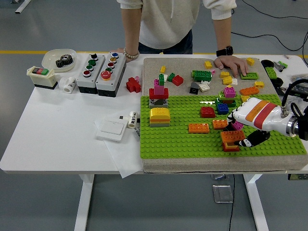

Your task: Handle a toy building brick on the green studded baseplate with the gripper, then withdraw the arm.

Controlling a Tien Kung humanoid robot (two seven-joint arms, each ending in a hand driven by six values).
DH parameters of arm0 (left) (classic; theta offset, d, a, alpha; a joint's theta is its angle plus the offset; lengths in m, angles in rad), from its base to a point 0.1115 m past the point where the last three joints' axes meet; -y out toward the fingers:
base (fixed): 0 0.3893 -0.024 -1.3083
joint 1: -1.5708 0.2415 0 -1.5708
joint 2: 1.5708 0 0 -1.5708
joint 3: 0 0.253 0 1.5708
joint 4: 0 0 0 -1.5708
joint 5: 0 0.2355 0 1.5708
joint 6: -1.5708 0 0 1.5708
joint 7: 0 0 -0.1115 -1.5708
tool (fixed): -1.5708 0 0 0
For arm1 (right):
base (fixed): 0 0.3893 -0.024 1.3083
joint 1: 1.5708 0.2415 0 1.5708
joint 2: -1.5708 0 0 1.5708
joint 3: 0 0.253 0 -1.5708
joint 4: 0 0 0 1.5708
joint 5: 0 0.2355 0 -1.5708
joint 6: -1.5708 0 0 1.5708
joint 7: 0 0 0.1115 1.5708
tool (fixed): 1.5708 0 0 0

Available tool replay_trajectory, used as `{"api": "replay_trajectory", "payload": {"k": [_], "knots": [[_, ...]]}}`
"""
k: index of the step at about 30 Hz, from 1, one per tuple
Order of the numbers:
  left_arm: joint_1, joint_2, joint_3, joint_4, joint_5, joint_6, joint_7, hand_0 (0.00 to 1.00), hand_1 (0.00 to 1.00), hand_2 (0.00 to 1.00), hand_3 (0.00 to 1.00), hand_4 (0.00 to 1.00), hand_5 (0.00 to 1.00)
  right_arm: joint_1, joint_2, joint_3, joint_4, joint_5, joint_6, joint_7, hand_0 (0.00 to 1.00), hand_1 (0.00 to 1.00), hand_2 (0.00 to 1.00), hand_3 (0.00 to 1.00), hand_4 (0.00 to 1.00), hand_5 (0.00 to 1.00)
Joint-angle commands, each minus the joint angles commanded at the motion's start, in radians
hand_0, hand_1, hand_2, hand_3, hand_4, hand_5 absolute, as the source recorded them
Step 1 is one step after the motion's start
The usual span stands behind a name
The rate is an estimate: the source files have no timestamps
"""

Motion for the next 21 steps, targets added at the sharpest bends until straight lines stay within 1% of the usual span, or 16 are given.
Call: {"api": "replay_trajectory", "payload": {"k": [5, 6, 11, 12, 14, 17, 18, 21], "knots": [[0.000, 0.000, 0.002, 0.000, -0.003, 0.002, 0.000, 0.422, 0.472, 0.486, 0.596, 0.618, 0.760, -0.007, -0.003, 0.009, 0.011, -0.002, 0.008, 0.000, 0.272, 0.454, 0.621, 0.601, 0.872, 0.465], [0.000, 0.000, 0.002, 0.000, -0.004, 0.002, -0.001, 0.422, 0.470, 0.486, 0.595, 0.618, 0.760, -0.009, -0.004, 0.013, 0.014, -0.002, 0.009, -0.001, 0.274, 0.462, 0.643, 0.618, 0.909, 0.477], [0.001, 0.000, 0.005, 0.001, -0.008, 0.005, -0.001, 0.422, 0.470, 0.486, 0.595, 0.618, 0.760, -0.030, -0.006, 0.055, 0.044, 0.028, 0.003, -0.004, 0.274, 0.462, 0.643, 0.618, 0.909, 0.477], [0.001, 0.000, 0.007, 0.001, -0.011, 0.008, -0.001, 0.422, 0.470, 0.485, 0.595, 0.618, 0.760, -0.039, -0.004, 0.071, 0.052, 0.044, -0.002, -0.006, 0.295, 0.471, 0.644, 0.627, 0.908, 0.478], [0.002, 0.000, 0.005, 0.001, -0.012, 0.009, 0.000, 0.422, 0.470, 0.485, 0.595, 0.618, 0.760, -0.051, -0.001, 0.090, 0.065, 0.066, -0.018, -0.015, 0.295, 0.471, 0.644, 0.627, 0.908, 0.478], [0.005, -0.001, 0.002, 0.001, -0.007, 0.010, 0.002, 0.422, 0.470, 0.485, 0.595, 0.618, 0.760, -0.068, 0.006, 0.109, 0.082, 0.120, -0.058, -0.035, 0.295, 0.471, 0.644, 0.627, 0.908, 0.478], [0.005, -0.001, 0.002, 0.001, -0.006, 0.010, 0.003, 0.421, 0.469, 0.485, 0.595, 0.618, 0.760, -0.073, 0.009, 0.114, 0.083, 0.141, -0.073, -0.043, 0.393, 0.544, 0.662, 0.619, 0.894, 0.483], [0.008, -0.001, 0.005, 0.002, -0.012, 0.013, 0.003, 0.421, 0.469, 0.485, 0.595, 0.618, 0.760, -0.089, 0.018, 0.126, 0.084, 0.209, -0.115, -0.062, 0.393, 0.544, 0.662, 0.619, 0.894, 0.483]]}}
